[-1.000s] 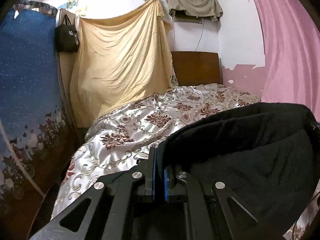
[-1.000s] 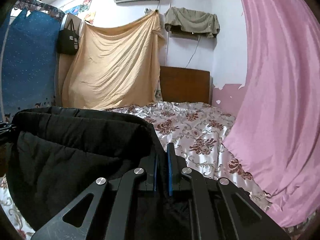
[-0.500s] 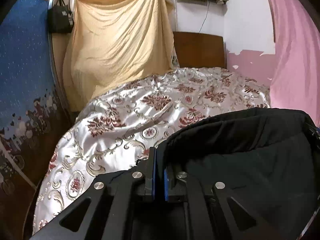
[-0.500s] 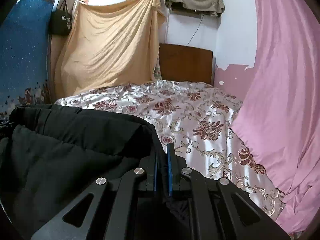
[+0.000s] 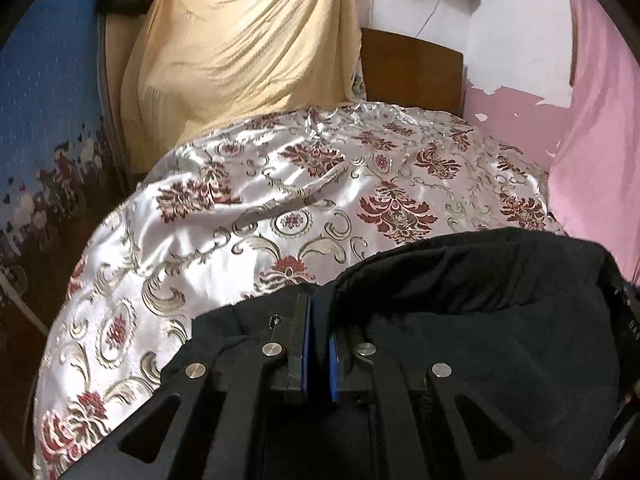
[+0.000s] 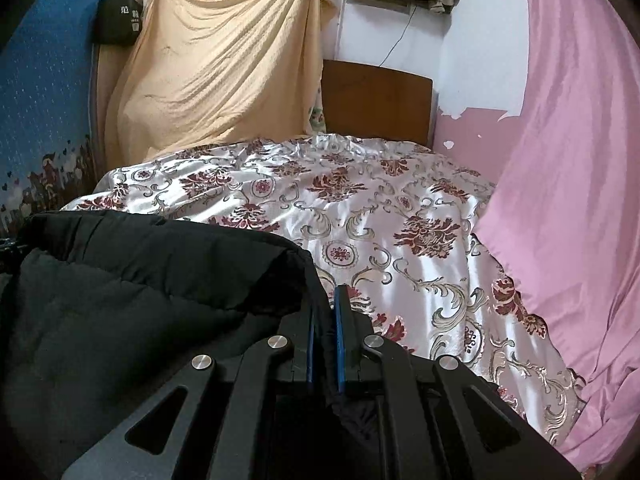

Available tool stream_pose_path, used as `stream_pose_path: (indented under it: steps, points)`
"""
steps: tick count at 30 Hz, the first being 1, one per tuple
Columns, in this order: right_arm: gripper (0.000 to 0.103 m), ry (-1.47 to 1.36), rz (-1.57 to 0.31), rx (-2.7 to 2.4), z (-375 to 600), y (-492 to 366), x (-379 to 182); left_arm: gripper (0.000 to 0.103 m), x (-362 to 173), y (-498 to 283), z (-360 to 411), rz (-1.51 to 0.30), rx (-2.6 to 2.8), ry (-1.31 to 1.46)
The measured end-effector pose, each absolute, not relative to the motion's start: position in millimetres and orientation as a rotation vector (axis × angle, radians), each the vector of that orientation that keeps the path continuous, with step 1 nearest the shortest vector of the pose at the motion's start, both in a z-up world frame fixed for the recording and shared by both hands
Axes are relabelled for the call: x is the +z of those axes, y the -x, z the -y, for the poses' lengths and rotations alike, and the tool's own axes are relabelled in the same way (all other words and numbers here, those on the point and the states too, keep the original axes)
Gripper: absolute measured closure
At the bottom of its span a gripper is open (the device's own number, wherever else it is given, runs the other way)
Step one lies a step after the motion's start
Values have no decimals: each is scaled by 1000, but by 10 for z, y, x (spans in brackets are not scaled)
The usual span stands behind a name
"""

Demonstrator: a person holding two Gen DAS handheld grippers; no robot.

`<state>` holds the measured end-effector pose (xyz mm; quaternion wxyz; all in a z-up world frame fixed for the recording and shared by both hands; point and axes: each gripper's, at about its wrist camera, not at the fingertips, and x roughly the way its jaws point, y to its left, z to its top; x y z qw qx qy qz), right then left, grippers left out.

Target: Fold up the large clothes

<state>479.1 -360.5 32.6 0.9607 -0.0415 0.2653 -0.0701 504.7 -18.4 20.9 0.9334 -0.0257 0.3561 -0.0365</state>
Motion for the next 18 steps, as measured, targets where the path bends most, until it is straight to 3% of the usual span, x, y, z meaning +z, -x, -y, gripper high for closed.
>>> stream_pose_path:
  steps: [4,6,7,8,9,10,11,12,16,18]
  points:
    - [96,87,-545,-141,3591,-4796,306,91,192,-5047,172,-737,-85,66]
    - [94,91,-549,-139,3582,-4805,306,78,198,-5040,152,-735,-96,77]
    - [93,94,-551,-135,3579,-4807,306,56,214,-5022,132,-726,-99,91]
    - [87,97,-551,-132,3580,-4803,311,28,246,-4991,97,-704,-94,113]
    - [75,102,-549,-133,3578,-4793,324,20,297,-4934,47,-663,-83,148]
    - [66,102,-542,-131,3583,-4781,339,16,342,-4891,5,-629,-85,177]
    - [50,97,-529,-125,3587,-4754,366,16,378,-4869,-21,-615,-93,193]
    - [44,91,-515,-121,3591,-4718,392,16,417,-4850,-37,-616,-103,203]
    - [40,97,-487,-85,3553,-4549,498,12,494,-4718,-4,-616,-134,195]
    - [23,100,-466,-68,3519,-4392,538,6,504,-4533,36,-591,-168,194]
